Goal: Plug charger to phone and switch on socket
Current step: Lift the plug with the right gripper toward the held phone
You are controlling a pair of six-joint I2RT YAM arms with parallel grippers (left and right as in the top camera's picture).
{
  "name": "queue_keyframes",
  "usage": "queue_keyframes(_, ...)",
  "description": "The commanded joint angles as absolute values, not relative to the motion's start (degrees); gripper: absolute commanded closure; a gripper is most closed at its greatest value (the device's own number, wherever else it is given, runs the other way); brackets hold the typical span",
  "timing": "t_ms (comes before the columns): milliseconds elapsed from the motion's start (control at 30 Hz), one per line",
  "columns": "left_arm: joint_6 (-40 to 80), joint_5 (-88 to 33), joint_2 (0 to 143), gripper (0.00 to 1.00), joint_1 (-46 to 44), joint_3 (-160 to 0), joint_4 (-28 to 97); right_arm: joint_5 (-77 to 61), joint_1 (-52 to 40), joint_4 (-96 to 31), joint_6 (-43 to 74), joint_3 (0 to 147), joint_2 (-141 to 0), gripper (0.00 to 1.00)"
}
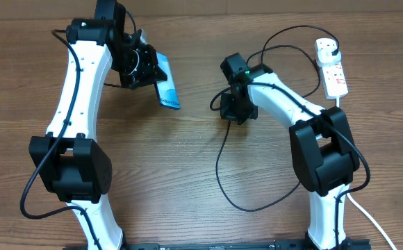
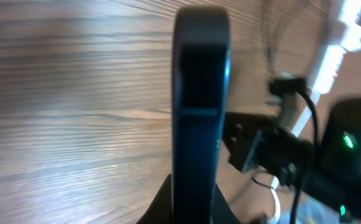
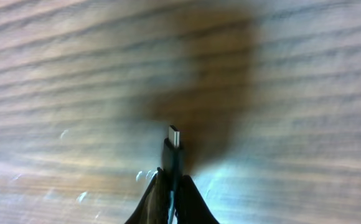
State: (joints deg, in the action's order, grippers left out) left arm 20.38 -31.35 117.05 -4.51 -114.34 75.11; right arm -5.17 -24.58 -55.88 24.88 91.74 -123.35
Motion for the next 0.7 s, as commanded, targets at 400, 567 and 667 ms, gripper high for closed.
queue_keyframes(400,2.5,-79.7,117.0,0.96,-2.9,-114.5,74.9,-63.0,-9.8,-78.9,-11.4,97.2,-108.4,0.96)
queue_keyframes(567,2.6,-82.7,117.0,0.96,-3.1,-114.5,75.0,-72.4,-9.8,-91.8,-27.2,97.1,-108.2,0.96)
queue_keyframes(667,2.6,-82.3,117.0,0.96,-3.4,-114.5,74.9,-75.2,-11.4,-94.9,-30.8,97.1,-108.2,0.96)
